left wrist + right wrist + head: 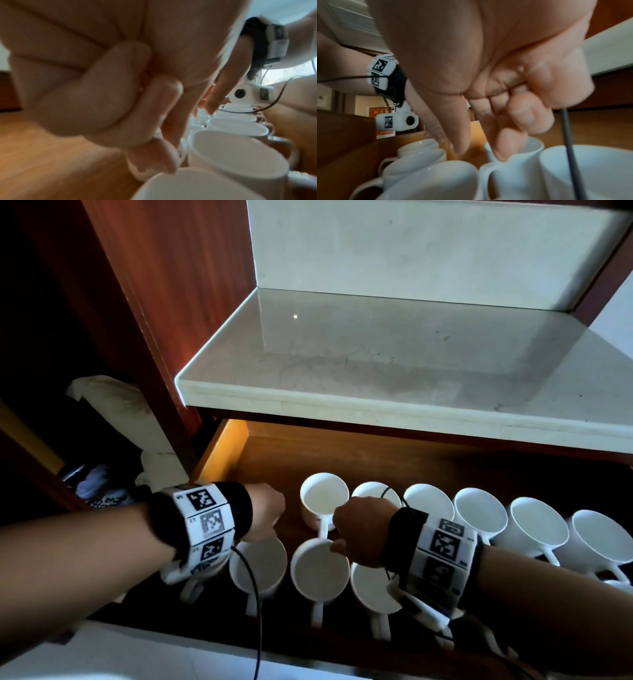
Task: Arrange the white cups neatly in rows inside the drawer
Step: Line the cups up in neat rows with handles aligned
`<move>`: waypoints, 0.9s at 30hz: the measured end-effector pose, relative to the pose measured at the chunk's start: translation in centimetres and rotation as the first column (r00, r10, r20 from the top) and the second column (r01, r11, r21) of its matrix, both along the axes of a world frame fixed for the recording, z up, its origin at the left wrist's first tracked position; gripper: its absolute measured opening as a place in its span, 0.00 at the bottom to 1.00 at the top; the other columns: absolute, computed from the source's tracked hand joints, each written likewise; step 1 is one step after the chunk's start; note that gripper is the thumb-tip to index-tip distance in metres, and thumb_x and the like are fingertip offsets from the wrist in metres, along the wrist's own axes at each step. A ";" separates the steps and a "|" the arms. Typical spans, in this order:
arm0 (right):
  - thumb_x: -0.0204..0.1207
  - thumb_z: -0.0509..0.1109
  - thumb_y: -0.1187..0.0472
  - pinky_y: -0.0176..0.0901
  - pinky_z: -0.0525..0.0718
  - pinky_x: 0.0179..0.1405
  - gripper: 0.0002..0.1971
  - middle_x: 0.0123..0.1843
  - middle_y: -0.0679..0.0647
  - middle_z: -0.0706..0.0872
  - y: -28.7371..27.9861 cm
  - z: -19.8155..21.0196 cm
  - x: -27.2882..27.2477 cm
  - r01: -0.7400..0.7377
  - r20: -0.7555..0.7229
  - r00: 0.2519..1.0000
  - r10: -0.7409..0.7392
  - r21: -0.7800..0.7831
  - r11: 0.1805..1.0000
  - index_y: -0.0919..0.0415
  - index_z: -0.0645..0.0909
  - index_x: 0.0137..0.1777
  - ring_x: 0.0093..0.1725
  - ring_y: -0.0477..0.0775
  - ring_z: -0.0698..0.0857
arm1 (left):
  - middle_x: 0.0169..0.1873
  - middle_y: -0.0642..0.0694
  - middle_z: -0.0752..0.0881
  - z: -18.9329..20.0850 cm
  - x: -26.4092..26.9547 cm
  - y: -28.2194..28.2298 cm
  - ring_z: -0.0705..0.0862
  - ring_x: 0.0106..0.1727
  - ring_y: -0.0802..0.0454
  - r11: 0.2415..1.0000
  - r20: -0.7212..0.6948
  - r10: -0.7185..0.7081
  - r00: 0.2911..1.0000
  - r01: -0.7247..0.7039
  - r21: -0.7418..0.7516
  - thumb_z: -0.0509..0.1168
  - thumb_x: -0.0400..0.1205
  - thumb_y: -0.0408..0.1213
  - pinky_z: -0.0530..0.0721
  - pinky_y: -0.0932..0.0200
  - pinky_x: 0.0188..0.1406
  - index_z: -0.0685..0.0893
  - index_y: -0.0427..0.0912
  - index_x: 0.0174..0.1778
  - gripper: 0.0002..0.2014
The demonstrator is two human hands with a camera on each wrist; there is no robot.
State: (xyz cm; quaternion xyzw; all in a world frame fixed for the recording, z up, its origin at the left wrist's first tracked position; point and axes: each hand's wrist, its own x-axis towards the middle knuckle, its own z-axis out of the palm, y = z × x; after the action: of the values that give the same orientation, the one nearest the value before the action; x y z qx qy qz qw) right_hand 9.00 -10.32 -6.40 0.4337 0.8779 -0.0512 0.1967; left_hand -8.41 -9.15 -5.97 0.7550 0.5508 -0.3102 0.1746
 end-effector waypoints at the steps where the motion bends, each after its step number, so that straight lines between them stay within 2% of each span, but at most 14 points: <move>1: 0.80 0.65 0.48 0.49 0.81 0.48 0.20 0.58 0.62 0.86 -0.2 -0.3 -0.7 -0.019 0.019 1.000 0.019 -0.010 1.000 0.64 0.80 0.61 0.58 0.63 0.86 | 0.27 0.48 0.78 -0.2 -0.7 0.1 0.78 0.37 0.46 1.000 -0.038 -0.002 0.999 0.001 -0.016 0.64 0.84 0.45 0.75 0.56 0.37 0.77 0.39 0.32 0.17; 3: 0.80 0.66 0.50 0.51 0.82 0.53 0.21 0.60 0.62 0.85 -0.4 -1.3 -1.6 -0.030 0.072 0.997 0.031 -0.020 0.999 0.64 0.76 0.67 0.60 0.64 0.86 | 0.26 0.48 0.76 -0.6 -1.6 0.2 0.76 0.35 0.48 0.999 -0.073 0.001 0.997 -0.003 -0.034 0.66 0.82 0.47 0.74 0.56 0.35 0.82 0.38 0.36 0.16; 5: 0.80 0.67 0.54 0.54 0.82 0.56 0.21 0.62 0.62 0.85 -0.2 -2.4 -2.2 -0.015 0.091 0.996 0.018 -0.034 0.999 0.64 0.73 0.69 0.60 0.65 0.86 | 0.34 0.43 0.82 -1.0 -1.8 -0.2 0.77 0.37 0.49 0.998 -0.099 -0.012 0.995 0.007 -0.059 0.66 0.83 0.48 0.74 0.57 0.35 0.86 0.35 0.48 0.17; 7: 0.80 0.66 0.58 0.57 0.80 0.59 0.20 0.62 0.63 0.85 0.2 -3.1 -2.5 -0.004 0.107 0.994 0.011 -0.058 0.998 0.64 0.73 0.70 0.62 0.65 0.85 | 0.45 0.39 0.86 -1.3 -1.4 -0.6 0.78 0.40 0.49 0.996 -0.125 -0.020 0.992 0.009 -0.083 0.64 0.84 0.48 0.74 0.58 0.34 0.85 0.34 0.54 0.18; 9: 0.80 0.65 0.60 0.57 0.81 0.59 0.20 0.62 0.63 0.85 0.6 -3.3 -2.7 -0.010 0.120 0.993 0.019 -0.082 0.997 0.65 0.72 0.70 0.62 0.65 0.84 | 0.52 0.39 0.87 -1.6 -1.0 -0.7 0.82 0.44 0.45 0.997 -0.139 -0.042 0.989 0.034 -0.063 0.61 0.86 0.47 0.76 0.57 0.39 0.84 0.34 0.55 0.18; 12: 0.80 0.65 0.61 0.55 0.82 0.58 0.20 0.61 0.64 0.85 1.0 -3.4 -2.7 -0.040 0.141 0.989 0.054 -0.100 0.994 0.66 0.72 0.70 0.62 0.65 0.85 | 0.56 0.39 0.86 -1.8 -0.5 -0.6 0.85 0.55 0.42 0.997 -0.164 -0.077 0.983 0.073 -0.033 0.60 0.86 0.44 0.77 0.55 0.43 0.84 0.34 0.58 0.17; 15: 0.80 0.65 0.62 0.53 0.81 0.58 0.20 0.62 0.65 0.85 1.0 -3.2 -2.6 -0.062 0.152 0.985 0.078 -0.106 0.992 0.67 0.72 0.71 0.63 0.65 0.84 | 0.57 0.39 0.86 -1.9 -0.2 -0.5 0.85 0.57 0.42 0.994 -0.178 -0.107 0.978 0.101 -0.042 0.60 0.87 0.44 0.78 0.56 0.44 0.84 0.33 0.60 0.17; 18: 0.80 0.66 0.62 0.54 0.82 0.59 0.20 0.61 0.65 0.85 1.0 -3.1 -2.6 -0.064 0.149 0.985 0.081 -0.116 0.991 0.67 0.73 0.70 0.63 0.65 0.84 | 0.57 0.38 0.86 -2.2 -0.2 -0.5 0.85 0.57 0.42 0.994 -0.175 -0.103 0.979 0.099 -0.035 0.61 0.87 0.44 0.78 0.56 0.43 0.84 0.33 0.59 0.17; 22: 0.80 0.66 0.59 0.53 0.82 0.57 0.21 0.61 0.65 0.85 0.9 -2.9 -2.3 -0.048 0.089 0.994 0.059 -0.125 0.991 0.66 0.72 0.71 0.62 0.64 0.84 | 0.54 0.38 0.87 -2.2 -0.6 -0.3 0.86 0.55 0.41 0.996 -0.177 -0.082 0.981 0.077 -0.034 0.61 0.86 0.47 0.83 0.52 0.50 0.84 0.33 0.55 0.18; 23: 0.80 0.66 0.57 0.52 0.82 0.55 0.21 0.60 0.64 0.86 0.9 -2.8 -2.1 -0.040 0.066 0.997 0.049 -0.132 0.990 0.66 0.74 0.70 0.61 0.64 0.85 | 0.51 0.38 0.88 -2.1 -0.7 -0.3 0.86 0.54 0.41 0.998 -0.166 -0.066 0.984 0.062 -0.031 0.62 0.85 0.49 0.83 0.51 0.49 0.85 0.33 0.54 0.20; 25: 0.80 0.67 0.53 0.47 0.80 0.47 0.18 0.52 0.62 0.88 1.3 -2.5 -1.5 -0.012 0.020 1.000 0.015 -0.138 0.990 0.66 0.81 0.61 0.55 0.62 0.87 | 0.41 0.40 0.87 -1.8 -1.1 0.0 0.86 0.43 0.43 1.000 -0.121 -0.026 0.992 0.023 -0.021 0.62 0.84 0.51 0.80 0.53 0.42 0.85 0.32 0.53 0.22; 27: 0.79 0.67 0.50 0.43 0.77 0.40 0.18 0.42 0.60 0.88 1.8 -2.0 -0.7 0.019 -0.022 1.000 -0.022 -0.130 0.991 0.67 0.85 0.51 0.48 0.62 0.87 | 0.32 0.45 0.81 -1.7 -1.7 0.5 0.79 0.34 0.47 1.000 -0.072 -0.001 0.997 0.001 0.000 0.63 0.83 0.54 0.75 0.55 0.37 0.85 0.33 0.51 0.23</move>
State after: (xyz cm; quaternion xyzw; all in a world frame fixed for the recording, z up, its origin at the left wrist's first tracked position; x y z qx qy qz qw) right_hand 8.32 -8.52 -8.43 0.4284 0.8704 -0.1155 0.2137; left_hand -10.09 -8.69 -7.67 0.7437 0.5562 -0.3374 0.1543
